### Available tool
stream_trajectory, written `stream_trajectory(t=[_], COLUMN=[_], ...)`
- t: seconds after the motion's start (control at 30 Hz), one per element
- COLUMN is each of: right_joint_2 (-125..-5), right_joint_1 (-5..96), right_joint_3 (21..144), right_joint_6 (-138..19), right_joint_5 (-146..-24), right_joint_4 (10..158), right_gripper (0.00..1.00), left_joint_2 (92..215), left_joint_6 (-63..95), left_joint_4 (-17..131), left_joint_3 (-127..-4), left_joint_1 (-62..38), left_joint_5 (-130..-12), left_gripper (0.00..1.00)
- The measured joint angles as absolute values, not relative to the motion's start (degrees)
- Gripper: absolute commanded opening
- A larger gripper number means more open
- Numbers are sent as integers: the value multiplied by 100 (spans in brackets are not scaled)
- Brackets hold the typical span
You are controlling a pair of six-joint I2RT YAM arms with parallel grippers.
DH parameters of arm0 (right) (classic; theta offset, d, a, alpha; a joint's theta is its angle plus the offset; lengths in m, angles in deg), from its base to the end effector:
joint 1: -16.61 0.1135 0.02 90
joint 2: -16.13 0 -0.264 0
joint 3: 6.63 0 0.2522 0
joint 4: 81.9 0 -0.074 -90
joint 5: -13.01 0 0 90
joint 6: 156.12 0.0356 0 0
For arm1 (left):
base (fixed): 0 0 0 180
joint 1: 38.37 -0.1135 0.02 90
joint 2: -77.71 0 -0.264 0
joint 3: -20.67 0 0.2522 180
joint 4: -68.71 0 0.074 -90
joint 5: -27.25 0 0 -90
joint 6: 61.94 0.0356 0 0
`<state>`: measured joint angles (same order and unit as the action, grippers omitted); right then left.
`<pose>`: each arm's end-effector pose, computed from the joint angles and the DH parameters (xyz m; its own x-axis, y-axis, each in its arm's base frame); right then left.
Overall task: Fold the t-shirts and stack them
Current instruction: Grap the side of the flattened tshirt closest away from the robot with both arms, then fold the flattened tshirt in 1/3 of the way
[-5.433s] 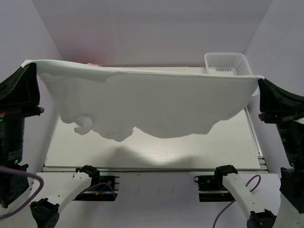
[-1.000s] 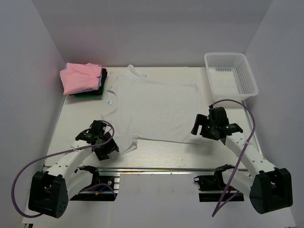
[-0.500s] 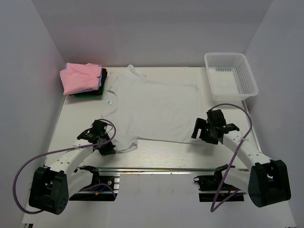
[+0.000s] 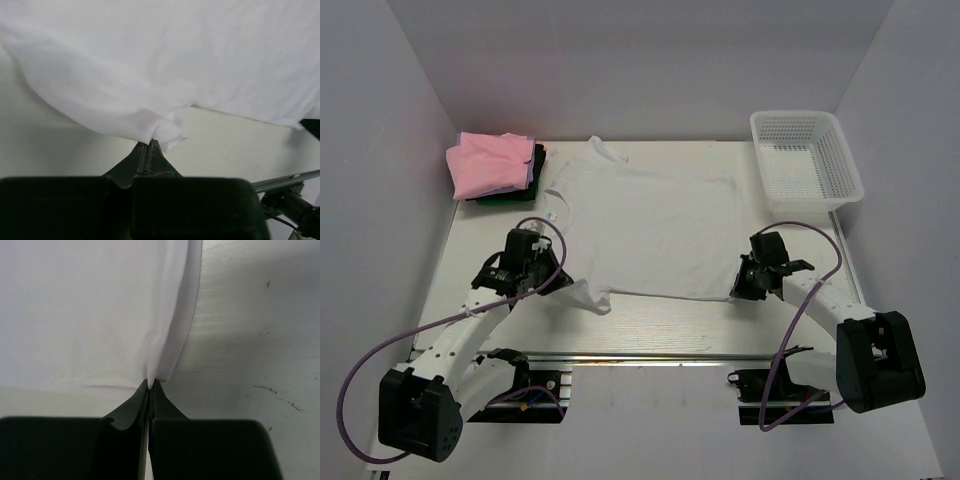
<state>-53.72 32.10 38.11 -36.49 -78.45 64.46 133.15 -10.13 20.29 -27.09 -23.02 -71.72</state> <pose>0.2062 0.0581 0.1606 -0.8544 0.2761 -0.4402 0.1642 0.9472 0.2754 0.1731 -0.0533 0.2066 -0.8426 -0.4020 -0.3584 -0.2234 0.8664 -0.4466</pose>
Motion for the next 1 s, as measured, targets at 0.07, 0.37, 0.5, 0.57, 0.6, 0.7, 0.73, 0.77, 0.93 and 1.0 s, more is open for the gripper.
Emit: stream_trajectory(t=[0.07,0.37,0.5,0.57,0.6,0.7,0.73,0.77,0.93,1.0], right_joint_2=[-5374,-5953,-6425,-6648,-6762,-7070,-7179,-7269,-7863,-8148], right_joint_1=[3210,3205,3186,3166,3146,3078,3052,3035,2917,2864], right_joint_3=[3851,4825,5442,5759,5920,6371,6537,6655,7321,7601], right_joint_6=[-3667,-3841,-3933,-3988,-4021,-4130,-4167,-4202,-4348,-4397], right_joint_5=[-7858,-7858,-7799,-7659,-7578,-7421,-7392,-7375,-7307,-7279], right_joint_4=[6424,6105,5920,5847,5810,5697,5668,5657,5539,5452], right_gripper=[0,0,0,0,0,0,0,0,0,0], left_joint_2=[13348,14638,15464,15768,15881,16242,16382,16509,17204,17507], left_joint_6=[-923,-639,-491,-377,-318,-123,-47,19,333,454], left_joint_4=[2278,3369,3640,3767,3850,4042,4086,4158,4348,4396], left_joint_3=[-2972,-4097,-4626,-4937,-5070,-5551,-5732,-5881,-6453,-6633], left_joint_1=[-2302,-2370,-2370,-2370,-2376,-2409,-2418,-2424,-2475,-2494], left_joint_5=[-7264,-7277,-6974,-6792,-6724,-6576,-6528,-6493,-6331,-6281], left_gripper=[0,0,0,0,0,0,0,0,0,0])
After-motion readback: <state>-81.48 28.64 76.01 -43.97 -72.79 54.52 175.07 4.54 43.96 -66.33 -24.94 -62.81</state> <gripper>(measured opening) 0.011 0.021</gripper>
